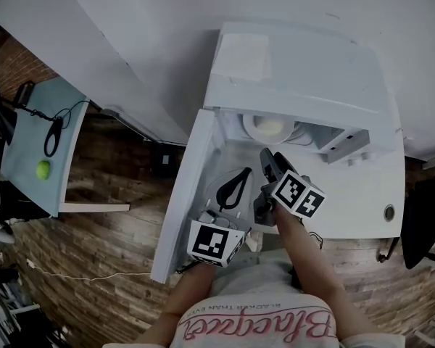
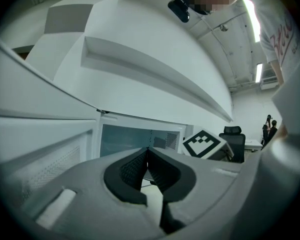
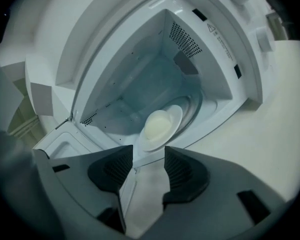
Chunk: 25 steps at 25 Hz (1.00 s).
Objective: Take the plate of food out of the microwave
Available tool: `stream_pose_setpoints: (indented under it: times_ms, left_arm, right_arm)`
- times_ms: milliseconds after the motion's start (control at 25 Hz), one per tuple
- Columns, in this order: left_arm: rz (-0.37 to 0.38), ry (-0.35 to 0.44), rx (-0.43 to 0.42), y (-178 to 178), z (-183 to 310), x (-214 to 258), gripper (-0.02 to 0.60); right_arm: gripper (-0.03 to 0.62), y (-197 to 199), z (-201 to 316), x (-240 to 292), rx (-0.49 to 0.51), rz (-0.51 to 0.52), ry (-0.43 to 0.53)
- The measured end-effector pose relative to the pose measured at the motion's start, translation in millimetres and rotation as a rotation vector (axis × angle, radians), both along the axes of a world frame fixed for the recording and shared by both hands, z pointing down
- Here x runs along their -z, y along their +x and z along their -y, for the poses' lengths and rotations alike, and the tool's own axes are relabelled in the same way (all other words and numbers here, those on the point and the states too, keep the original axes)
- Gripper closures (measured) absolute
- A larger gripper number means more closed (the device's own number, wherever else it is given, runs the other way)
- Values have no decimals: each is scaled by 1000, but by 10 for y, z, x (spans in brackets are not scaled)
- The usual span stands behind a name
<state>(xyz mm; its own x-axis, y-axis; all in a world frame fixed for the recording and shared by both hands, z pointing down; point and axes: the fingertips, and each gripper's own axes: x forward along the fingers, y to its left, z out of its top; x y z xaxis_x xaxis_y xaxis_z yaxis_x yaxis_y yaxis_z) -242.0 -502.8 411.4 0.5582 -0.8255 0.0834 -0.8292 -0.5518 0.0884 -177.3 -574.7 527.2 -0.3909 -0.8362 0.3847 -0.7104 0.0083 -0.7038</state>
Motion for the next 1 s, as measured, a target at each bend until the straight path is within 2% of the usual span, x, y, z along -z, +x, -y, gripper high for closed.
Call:
stream_pose_setpoints:
  times_ms: [360, 600, 800, 1000]
  left_arm:
    - [6, -28, 35, -101, 68, -72, 574]
    - [-3, -32, 52, -174, 102, -81, 574]
    - [2, -40, 68, -209, 123, -105, 574]
    - [13, -42, 80, -232, 133, -114, 574]
  right_arm:
    - [375, -46, 313, -340, -134, 152, -190]
    - [357, -35, 422, -383, -184, 235, -251]
    - [356, -35, 435, -459, -164, 158, -302]
    - [316, 43, 393, -510, -160, 159, -330]
